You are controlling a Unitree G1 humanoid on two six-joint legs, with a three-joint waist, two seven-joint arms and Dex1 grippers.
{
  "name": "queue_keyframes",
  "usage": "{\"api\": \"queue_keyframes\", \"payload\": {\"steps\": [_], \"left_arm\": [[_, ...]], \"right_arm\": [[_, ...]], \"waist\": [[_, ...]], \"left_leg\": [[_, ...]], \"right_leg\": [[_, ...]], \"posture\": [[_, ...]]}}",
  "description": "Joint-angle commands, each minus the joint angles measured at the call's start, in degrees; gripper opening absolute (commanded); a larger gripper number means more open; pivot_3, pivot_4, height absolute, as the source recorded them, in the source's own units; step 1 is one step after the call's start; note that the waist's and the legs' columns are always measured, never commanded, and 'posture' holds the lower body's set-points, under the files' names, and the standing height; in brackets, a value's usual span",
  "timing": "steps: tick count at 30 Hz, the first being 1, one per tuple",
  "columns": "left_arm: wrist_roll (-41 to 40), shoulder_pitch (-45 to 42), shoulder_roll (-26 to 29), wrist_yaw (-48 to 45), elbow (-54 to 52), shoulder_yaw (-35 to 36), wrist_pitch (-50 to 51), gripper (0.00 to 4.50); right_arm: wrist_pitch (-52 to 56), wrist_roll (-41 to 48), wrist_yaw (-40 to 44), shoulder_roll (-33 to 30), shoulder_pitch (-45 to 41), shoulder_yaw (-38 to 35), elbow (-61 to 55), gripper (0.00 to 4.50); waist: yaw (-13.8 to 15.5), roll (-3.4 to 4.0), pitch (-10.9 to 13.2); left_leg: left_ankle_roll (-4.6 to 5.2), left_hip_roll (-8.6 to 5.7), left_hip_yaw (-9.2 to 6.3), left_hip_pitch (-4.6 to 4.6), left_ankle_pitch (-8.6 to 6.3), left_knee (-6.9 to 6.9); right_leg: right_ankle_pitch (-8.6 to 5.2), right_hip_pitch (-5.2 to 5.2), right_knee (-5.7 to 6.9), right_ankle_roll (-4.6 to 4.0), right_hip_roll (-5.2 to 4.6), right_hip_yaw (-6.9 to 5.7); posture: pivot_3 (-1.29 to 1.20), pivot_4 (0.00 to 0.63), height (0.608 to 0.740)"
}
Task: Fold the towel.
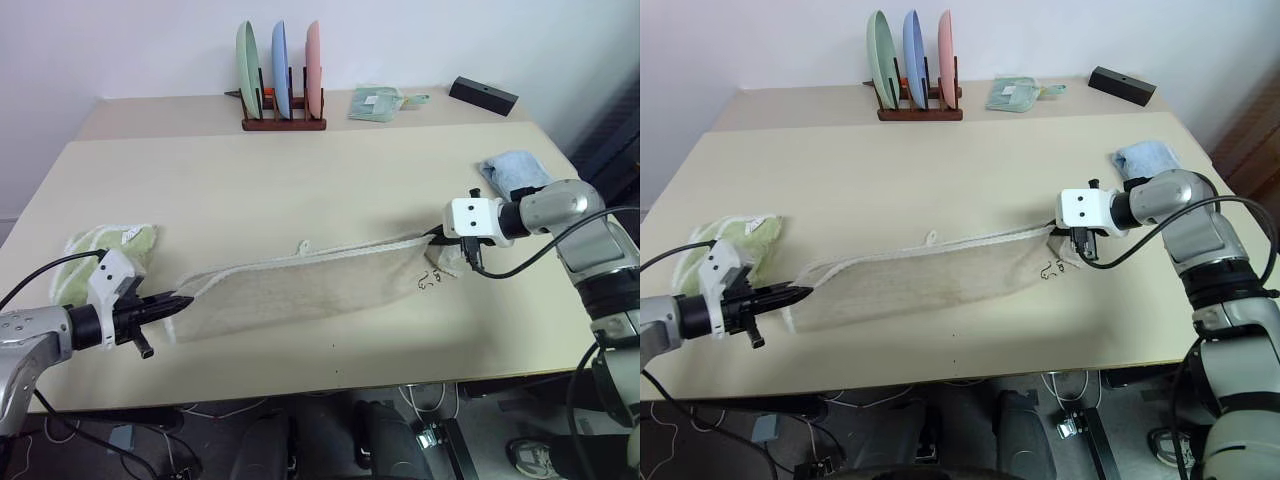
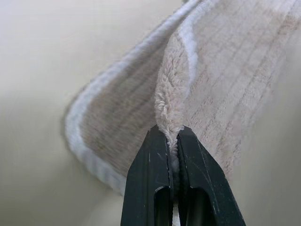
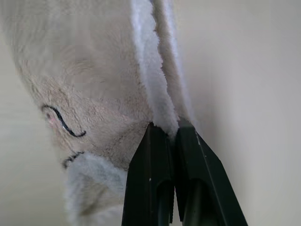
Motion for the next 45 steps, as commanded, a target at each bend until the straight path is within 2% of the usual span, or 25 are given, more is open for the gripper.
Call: {"api": "queue_keyframes", "payload": {"steps": [1, 12, 14, 15, 17, 21, 26, 30, 33, 36, 38, 39, 40, 42, 44, 45], "left_arm": [[0.98, -2.46, -1.13, 1.09, 2.26, -0.67, -1.69, 0.0], [1.95, -3.25, -2.22, 1.72, 4.97, -1.8, -1.53, 0.0], [2.04, -2.59, -2.19, 1.55, 4.96, -1.75, -1.65, 0.0], [1.65, -2.55, -2.3, 1.58, 5.0, -1.65, -1.1, 0.31], [1.26, -2.53, -2.59, 1.84, 4.7, -1.52, -0.63, 1.0], [2.38, -2.37, -3.33, 3.3, 3.85, -1.71, -1.77, 2.89], [2.51, -3.03, -4.87, 5.28, 3.91, -1.15, -1.98, 2.89], [4.5, -5.03, -6.86, 8.99, 5.13, -0.72, -4.99, 2.89], [5.87, -8.24, -9.56, 14.25, 6.56, 0.29, -6.66, 2.89], [6.78, -9.48, -11.67, 17.49, 6.51, 1.22, -8.98, 2.89], [6.14, -8.84, -12.19, 17.14, 5.0, 1.77, -10.37, 2.89], [5.05, -8.53, -12.22, 16.56, 4.39, 2.07, -9.98, 2.93], [4.06, -8.09, -12.1, 15.88, 3.51, 2.32, -9.51, 2.93], [2.01, -6.65, -11.31, 13.45, -0.07, 1.47, -7.7, 3.45], [2.8, -5.26, -10.31, 12.29, -3.55, -0.85, -7.49, 4.22], [2.91, -4.77, -9.96, 11.73, -5.39, -2.19, -7.08, 4.44]], "right_arm": [[-5.16, -2.95, -3.04, 2.09, -4.18, 0.12, 7.84, 0.08], [-13.22, -8.11, -11.13, 6.19, -8.84, 0.37, 20.47, 0.08], [-13.68, -8.92, -12.62, 6.33, -9.35, 0.3, 21.6, 0.62], [-13.89, -9.15, -13.04, 6.34, -9.59, 0.22, 21.99, 0.94], [-14.58, -9.79, -14.0, 5.93, -9.82, 0.22, 22.25, 1.86], [-15.14, -10.61, -15.53, 4.38, -9.67, -0.27, 21.18, 3.75], [-14.65, -11.96, -19.11, 2.81, -8.68, -0.51, 20.4, 3.75], [-12.99, -19.41, -30.36, 0.54, -9.68, 1.51, 22.99, 3.75], [-12.54, -20.79, -35.94, -0.15, -10.7, 0.42, 23.04, 3.75], [-12.03, -17.34, -34.53, -0.26, -9.44, -2.16, 19.7, 3.75], [-7.1, -9.99, -28.52, 0.49, -6.51, -6.11, 14.57, 3.75], [-3.96, -6.67, -25.77, 0.68, -4.76, -7.91, 11.51, 4.16], [0.81, -2.75, -22.9, 0.84, -2.51, -10.05, 7.51, 4.34], [17.56, 8.98, -18.53, 1.42, 4.43, -16.42, -5.35, 4.5], [32.63, 18.13, -17.9, 1.53, 11.33, -22.2, -17.26, 4.5], [41.02, 23.17, -18.37, 1.38, 14.87, -25.3, -22.94, 4.5]], "waist": [[-0.1, 0.0, 0.0], [-0.27, 0.01, 0.01], [-0.3, 0.01, 0.01], [-0.27, 0.01, 0.01], [-0.2, 0.01, 0.01], [-0.2, 0.01, 0.01], [-0.28, 0.01, 0.01], [-0.12, 0.02, 0.01], [-0.09, 0.02, 0.01], [-0.3, 0.02, 0.01], [-0.41, 0.02, 0.01], [-0.34, 0.01, 0.01], [-0.27, 0.01, 0.01], [0.07, 0.01, 0.0], [0.55, 0.0, 0.0], [0.89, 0.02, -0.01]], "left_leg": [[-0.08, 0.0, 0.01, 0.0, 0.05, 0.0], [-0.12, 0.0, -0.02, -0.01, 0.06, -0.03], [-0.12, -0.01, -0.02, -0.01, 0.07, -0.03], [-0.12, -0.01, -0.02, -0.01, 0.07, -0.03], [-0.13, -0.01, -0.04, -0.01, 0.07, -0.03], [-0.13, -0.03, -0.05, -0.01, 0.07, -0.03], [-0.13, -0.03, -0.06, -0.01, 0.06, -0.03], [-0.14, -0.03, -0.07, -0.01, 0.06, -0.03], [-0.16, -0.09, -0.07, -0.02, 0.08, -0.02], [-0.18, -0.09, -0.07, -0.02, 0.09, -0.04], [-0.18, -0.08, -0.06, -0.02, 0.09, -0.07], [-0.18, -0.06, -0.07, -0.02, 0.09, -0.09], [-0.17, -0.05, -0.08, -0.03, 0.08, -0.1], [-0.16, -0.03, -0.11, -0.05, 0.08, -0.08], [-0.11, -0.03, -0.25, -0.12, 0.05, -0.05], [-0.03, -0.06, -0.29, -0.14, 0.0, -0.04]], "right_leg": [[0.01, -0.02, 0.0, 0.01, -0.01, 0.0], [0.02, -0.05, 0.05, 0.03, -0.11, -0.02], [0.02, -0.05, 0.05, 0.03, -0.14, -0.02], [0.02, -0.05, 0.05, 0.03, -0.15, -0.01], [0.02, -0.05, 0.06, 0.02, -0.2, -0.02], [0.02, -0.04, 0.06, 0.02, -0.24, -0.02], [0.02, -0.04, 0.05, 0.02, -0.27, -0.02], [0.01, -0.05, 0.07, 0.0, -0.3, -0.02], [-0.02, -0.05, 0.07, -0.06, -0.34, -0.03], [0.03, -0.06, 0.07, 0.02, -0.32, -0.03], [0.04, -0.07, 0.06, 0.04, -0.31, -0.02], [0.04, -0.06, 0.03, 0.04, -0.29, -0.03], [0.04, -0.06, 0.03, 0.04, -0.28, -0.03], [0.05, -0.05, 0.03, 0.05, -0.29, -0.08], [0.05, -0.01, 0.01, 0.05, -0.38, -0.13], [0.05, 0.0, 0.01, 0.05, -0.45, -0.16]], "posture": [[0.0, 0.15, 0.74], [0.0, 0.15, 0.74], [0.0, 0.15, 0.74], [0.0, 0.15, 0.74], [0.0, 0.15, 0.74], [0.0, 0.15, 0.74], [0.0, 0.15, 0.74], [0.0, 0.15, 0.74], [0.0, 0.15, 0.74], [0.0, 0.15, 0.74], [0.0, 0.15, 0.74], [0.0, 0.15, 0.74], [0.0, 0.15, 0.74], [0.0, 0.15, 0.74], [0.0, 0.15, 0.74], [0.0, 0.15, 0.74]]}}
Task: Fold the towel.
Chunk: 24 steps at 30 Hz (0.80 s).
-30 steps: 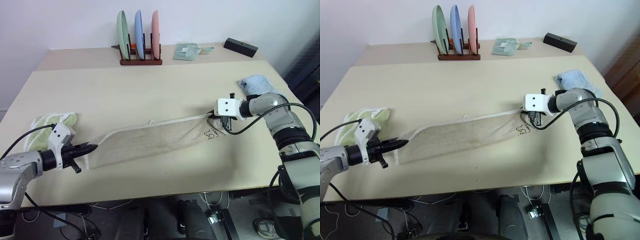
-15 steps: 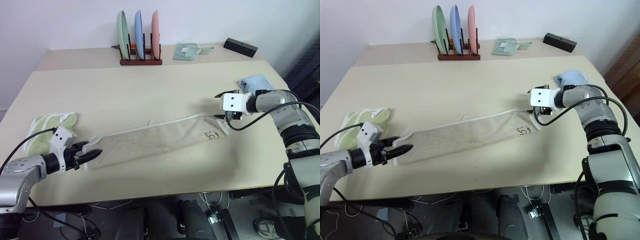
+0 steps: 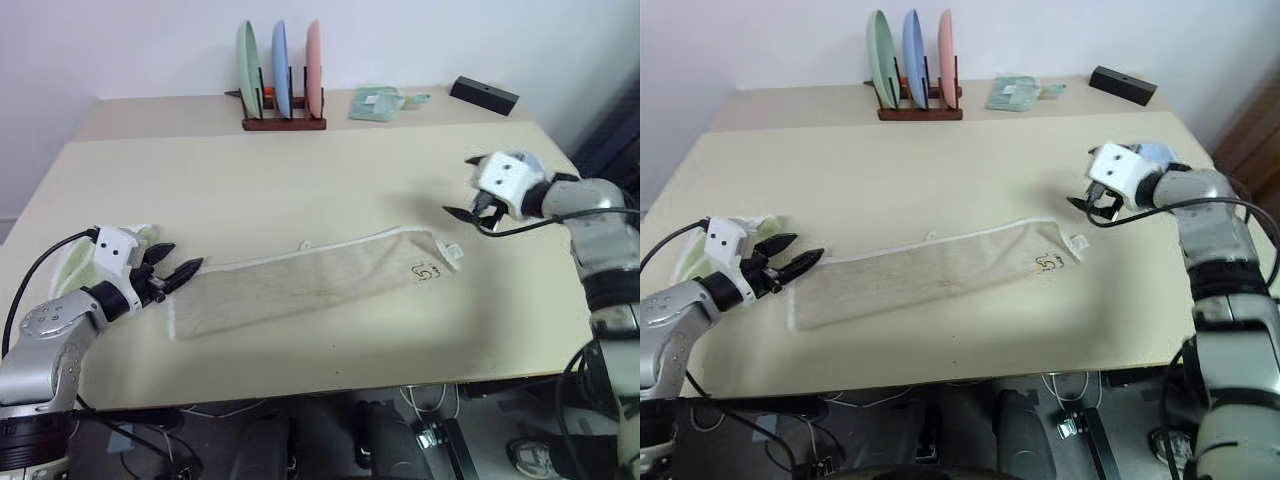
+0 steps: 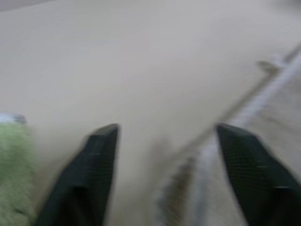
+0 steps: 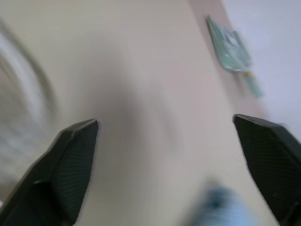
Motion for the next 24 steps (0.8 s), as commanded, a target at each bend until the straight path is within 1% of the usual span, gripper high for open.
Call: {"api": "queue_keyframes", "payload": {"steps": [1, 3, 5, 7, 9, 11, 13, 15, 17, 20, 24], "left_arm": [[-0.65, 1.01, 1.6, -2.36, -7.48, -3.18, 0.64, 4.44], [-1.49, 0.32, 1.02, -3.09, -10.43, -5.53, 0.99, 4.44], [-2.31, -0.79, 0.22, -3.23, -11.98, -7.05, 1.45, 4.44], [-2.27, -3.21, -0.81, -3.64, -13.2, -10.49, 1.71, 4.44], [-1.36, -5.98, -2.08, -4.44, -13.52, -14.74, 1.33, 4.44], [-1.13, -7.4, -2.9, -4.88, -12.98, -16.67, 1.44, 4.44], [-1.2, -7.98, -3.25, -5.39, -12.29, -17.65, 1.37, 4.44], [-0.33, -8.77, -3.77, -6.91, -11.4, -20.05, -0.09, 4.44], [0.12, -9.24, -4.02, -7.98, -11.17, -21.45, -0.98, 4.44], [0.19, -10.11, -4.93, -8.05, -10.96, -22.04, -1.21, 4.44], [0.36, -11.66, -6.44, -7.98, -9.69, -22.71, -1.59, 4.44]], "right_arm": [[26.8, 17.82, 0.11, -0.79, 8.39, -11.43, -19.42, 4.5], [39.27, 26.94, -1.19, -0.77, 14.54, -17.83, -27.67, 4.5], [47.28, 32.83, -4.03, 0.12, 17.91, -22.35, -32.89, 4.5], [56.85, 38.81, -8.79, 2.54, 21.69, -26.93, -36.94, 4.5], [64.15, 43.04, -12.94, 5.88, 28.16, -31.28, -40.46, 4.5], [68.8, 45.47, -17.45, 9.13, 31.2, -34.37, -42.31, 4.5], [72.6, 47.3, -22.65, 12.96, 31.77, -36.47, -43.77, 4.5], [75.34, 44.62, -32.9, 20.76, 29.79, -38.36, -43.66, 4.5], [76.07, 42.93, -39.38, 25.75, 27.78, -40.08, -43.69, 4.5], [77.8, 44.24, -44.05, 30.57, 23.95, -42.98, -43.46, 4.5], [76.39, 41.05, -49.68, 33.88, 20.47, -42.12, -40.39, 4.5]], "waist": [[0.58, 0.03, -0.01], [1.05, 0.05, -0.02], [0.99, 0.06, -0.03], [0.94, 0.05, -0.05], [1.14, -0.01, -0.16], [1.03, -0.02, -0.19], [0.64, 0.04, -0.19], [0.26, -0.01, -0.24], [0.0, -0.01, -0.28], [-0.26, 0.0, -0.29], [-0.22, 0.0, -0.3]], "left_leg": [[0.23, -0.03, -0.02, -0.01, -0.13, 0.0], [0.26, -0.07, -0.02, 0.0, -0.15, 0.02], [0.25, -0.08, -0.07, 0.0, -0.16, 0.02], [0.25, -0.08, -0.07, 0.0, -0.16, 0.02], [0.24, -0.07, -0.09, 0.02, -0.15, 0.01], [0.24, -0.07, -0.16, 0.02, -0.15, -0.01], [0.26, -0.1, -0.11, -0.01, -0.15, 0.0], [0.28, -0.11, 0.0, 0.02, -0.15, 0.01], [0.26, -0.05, -0.05, 0.06, -0.14, 0.03], [0.27, -0.06, -0.06, 0.04, -0.13, 0.04], [0.28, -0.08, -0.06, 0.02, -0.13, 0.04]], "right_leg": [[0.0, -0.01, 0.01, 0.0, -0.07, -0.02], [-0.01, -0.01, 0.02, -0.04, -0.15, -0.01], [-0.06, 0.01, 0.02, -0.13, -0.18, -0.03], [-0.08, 0.0, 0.01, -0.26, -0.18, -0.02], [-0.08, 0.0, 0.03, -0.27, -0.15, -0.03], [-0.05, 0.07, 0.01, -0.21, -0.12, -0.12], [-0.02, 0.04, 0.01, -0.17, -0.13, -0.08], [-0.03, -0.01, 0.03, -0.18, -0.09, 0.01], [-0.03, 0.05, 0.04, -0.19, 0.07, 0.0], [-0.02, 0.05, 0.04, -0.17, 0.24, -0.04], [0.02, 0.06, 0.04, -0.08, 0.3, -0.07]], "posture": [[0.0, 0.15, 0.74], [0.0, 0.15, 0.74], [0.0, 0.15, 0.74], [0.0, 0.15, 0.74], [0.0, 0.15, 0.74], [0.0, 0.15, 0.74], [0.0, 0.15, 0.74], [0.0, 0.15, 0.74], [0.0, 0.15, 0.74], [0.0, 0.15, 0.74], [0.0, 0.15, 0.74]]}}
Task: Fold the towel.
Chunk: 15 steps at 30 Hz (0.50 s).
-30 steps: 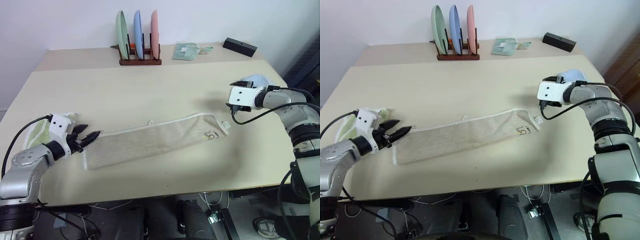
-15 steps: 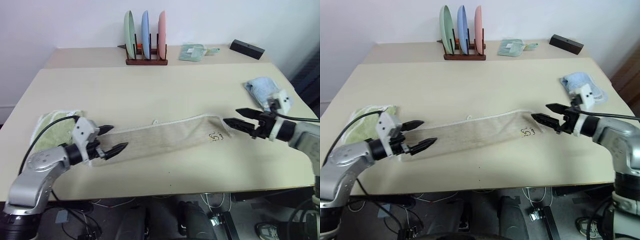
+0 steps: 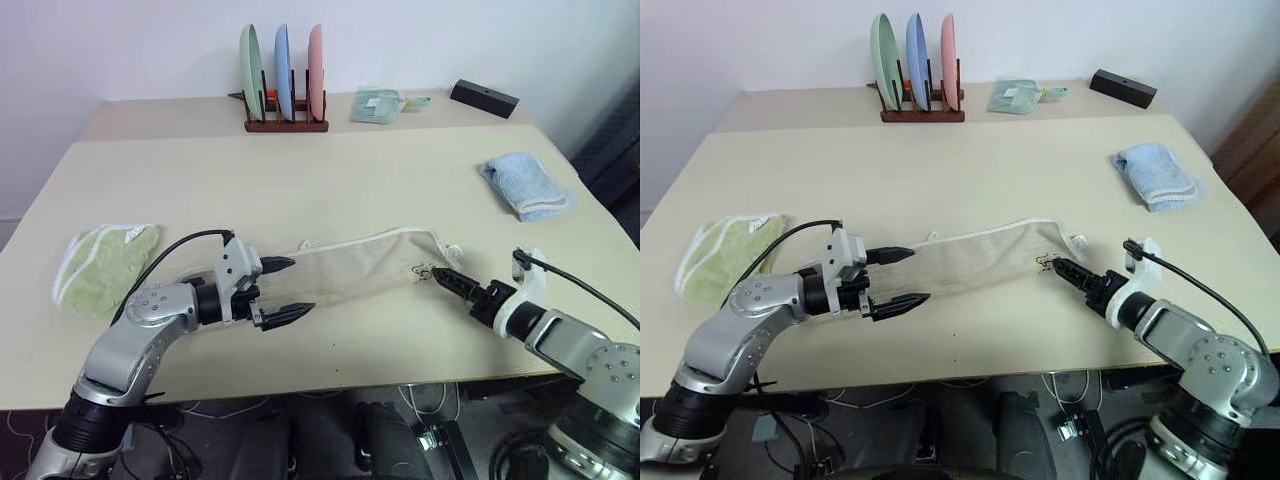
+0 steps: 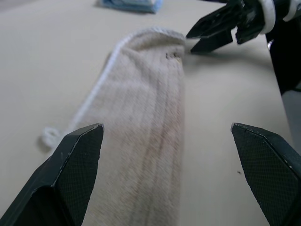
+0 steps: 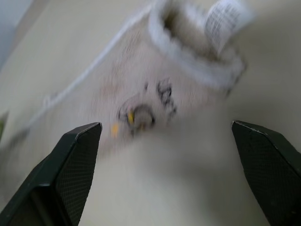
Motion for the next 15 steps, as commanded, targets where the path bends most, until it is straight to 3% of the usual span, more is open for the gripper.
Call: {"api": "queue_keyframes", "payload": {"steps": [1, 4, 6, 9, 14, 15], "left_arm": [[-0.09, -1.32, -0.83, -0.4, -0.33, -0.6, -1.01, 4.44], [0.13, -1.59, -1.57, -0.07, -0.51, -1.1, -0.79, 4.44], [0.23, -1.48, -1.7, 0.13, -0.67, -1.27, -0.83, 4.5], [0.17, -1.16, -1.73, 0.6, -0.76, -1.05, -0.88, 4.5], [-0.02, -0.14, -1.81, 1.13, -1.39, -1.06, -0.84, 4.5], [-0.02, 0.01, -1.83, 1.21, -1.45, -1.09, -0.89, 4.5]], "right_arm": [[-2.1, -2.33, -4.63, 2.04, -2.41, -0.63, 2.72, 4.5], [-4.51, -3.62, -7.8, 4.2, -5.12, -1.17, 6.25, 4.5], [-5.51, -3.59, -8.98, 5.16, -6.1, -1.35, 7.29, 3.96], [-7.93, -3.6, -9.92, 5.42, -6.51, -1.22, 8.88, 2.7], [-11.56, -3.62, -11.01, 5.25, -6.65, -1.04, 9.57, 0.13], [-12.17, -3.4, -11.17, 5.15, -6.79, -1.2, 9.52, 0.03]], "waist": [[-0.15, -0.05, -0.03], [-0.25, -0.14, -0.1], [-0.29, -0.15, -0.12], [-0.25, -0.15, -0.11], [-0.29, -0.13, -0.11], [-0.26, -0.14, -0.11]], "left_leg": [[0.01, -0.01, 0.01, 0.0, 0.0, 0.0], [0.01, 0.0, 0.0, 0.05, 0.0, 0.01], [0.02, 0.01, -0.01, 0.17, 0.0, 0.0], [0.02, 0.02, -0.01, 0.17, 0.0, 0.0], [0.02, 0.02, -0.01, 0.16, -0.01, 0.0], [0.02, 0.02, -0.01, 0.17, -0.01, -0.01]], "right_leg": [[0.0, 0.01, 0.0, 0.0, 0.01, 0.0], [0.0, 0.08, -0.01, 0.01, 0.05, 0.0], [0.0, 0.2, -0.02, 0.01, 0.07, 0.0], [-0.01, 0.2, -0.02, 0.02, 0.09, 0.01], [-0.01, 0.19, -0.02, 0.02, 0.09, 0.02], [-0.01, 0.19, -0.02, 0.02, 0.09, 0.02]], "posture": [[0.0, 0.15, 0.74], [0.0, 0.15, 0.74], [0.0, 0.15, 0.74], [0.0, 0.15, 0.74], [0.0, 0.15, 0.74], [0.0, 0.15, 0.74]]}}
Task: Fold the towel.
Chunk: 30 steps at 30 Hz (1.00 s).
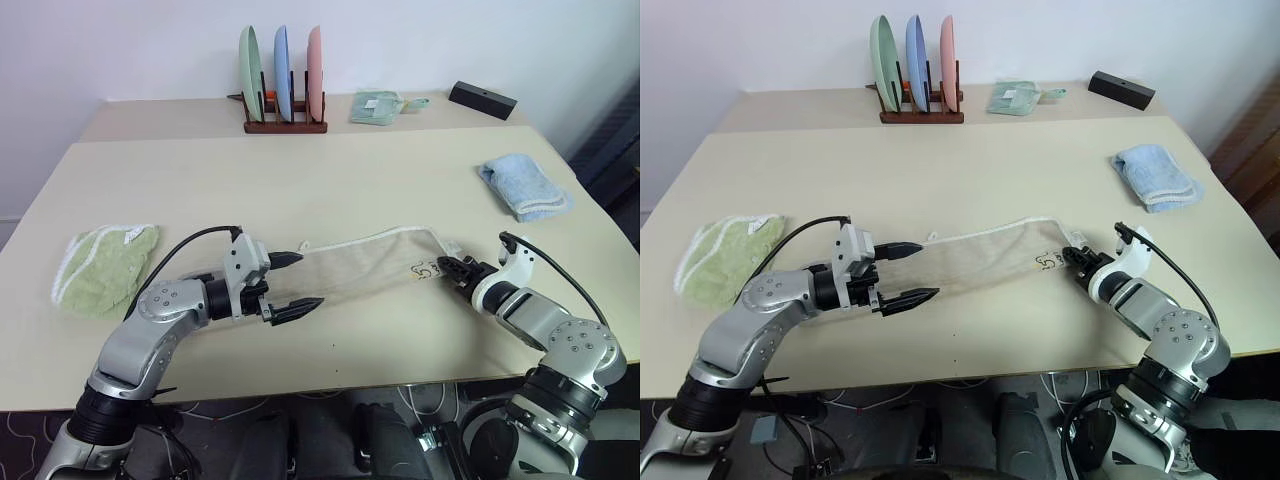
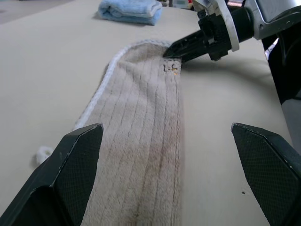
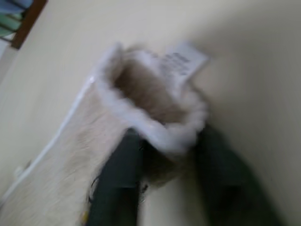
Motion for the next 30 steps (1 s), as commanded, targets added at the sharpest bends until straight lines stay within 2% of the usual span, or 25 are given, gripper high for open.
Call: {"api": "queue_keyframes", "payload": {"steps": [1, 4, 8, 14, 17, 22, 25, 30], "left_arm": [[-0.16, 0.32, -0.24, 0.28, -2.11, 0.55, -0.85, 4.5], [-0.06, 0.47, -0.27, 0.35, -2.02, 0.47, -0.99, 4.5], [0.53, 0.11, -0.44, 0.23, -1.12, 0.18, -1.65, 4.5], [1.4, -1.83, -0.61, -0.2, 1.86, 0.87, -2.69, 4.5], [1.59, -2.16, -0.52, -0.45, 2.69, 0.79, -3.19, 4.5], [1.91, -2.43, -0.25, -0.9, 3.6, 1.08, -3.72, 4.5], [2.14, -2.5, -0.28, -0.8, 3.86, 1.29, -3.95, 4.5], [2.33, -2.41, -0.64, -0.15, 3.78, 1.39, -3.98, 4.5]], "right_arm": [[-2.51, 0.9, -0.97, -0.15, -0.48, -0.83, -0.29, 0.03], [-3.37, 1.54, -1.12, -0.79, -0.68, -0.98, -0.31, 0.03], [-6.96, 1.31, 0.62, -6.14, -2.28, -2.25, 2.4, 0.03], [-13.38, -2.44, 7.01, -20.72, -1.59, -0.68, 9.36, 0.03], [-17.14, -5.06, 13.45, -26.16, -0.24, 5.96, 8.06, 0.03], [-26.6, -10.11, 30.11, -35.9, 1.83, 23.26, -3.93, 0.03], [-29.12, -11.55, 36.51, -39.09, 2.01, 31.49, -10.78, 0.03], [-32.03, -20.7, 39.27, -40.43, 2.31, 47.52, -15.32, 0.03]], "waist": [[0.1, 0.02, 0.01], [0.13, 0.04, 0.02], [0.17, 0.06, 0.04], [0.2, 0.08, 0.05], [-0.08, 0.08, 0.05], [-0.34, 0.17, 0.09], [0.05, 0.13, 0.1], [0.51, 0.01, 0.13]], "left_leg": [[0.0, 0.01, 0.0, -0.01, 0.0, 0.0], [0.0, 0.0, -0.02, -0.05, 0.0, 0.0], [0.01, 0.0, -0.02, -0.07, -0.01, 0.0], [0.03, -0.02, -0.02, -0.09, -0.02, 0.0], [0.04, 0.04, -0.01, -0.09, -0.02, -0.01], [0.05, 0.18, 0.06, -0.06, -0.02, -0.03], [0.04, 0.22, -0.01, -0.09, -0.03, -0.04], [0.04, 0.15, -0.04, -0.18, -0.03, 0.02]], "right_leg": [[0.0, 0.0, -0.02, 0.0, 0.01, 0.0], [0.0, -0.02, -0.02, 0.0, 0.01, 0.0], [-0.01, -0.03, -0.03, 0.0, 0.0, 0.0], [-0.02, -0.03, -0.08, 0.01, 0.01, 0.0], [-0.02, -0.03, -0.12, 0.03, 0.08, 0.01], [-0.02, -0.13, -0.07, 0.04, 0.23, 0.08], [-0.03, -0.15, -0.08, 0.05, 0.29, 0.04], [-0.05, -0.14, -0.16, 0.03, 0.15, 0.02]], "posture": [[0.0, 0.15, 0.74], [0.0, 0.15, 0.74], [0.0, 0.15, 0.74], [0.0, 0.15, 0.74], [0.0, 0.15, 0.74], [0.0, 0.15, 0.74], [0.0, 0.15, 0.74], [0.0, 0.15, 0.74]]}}
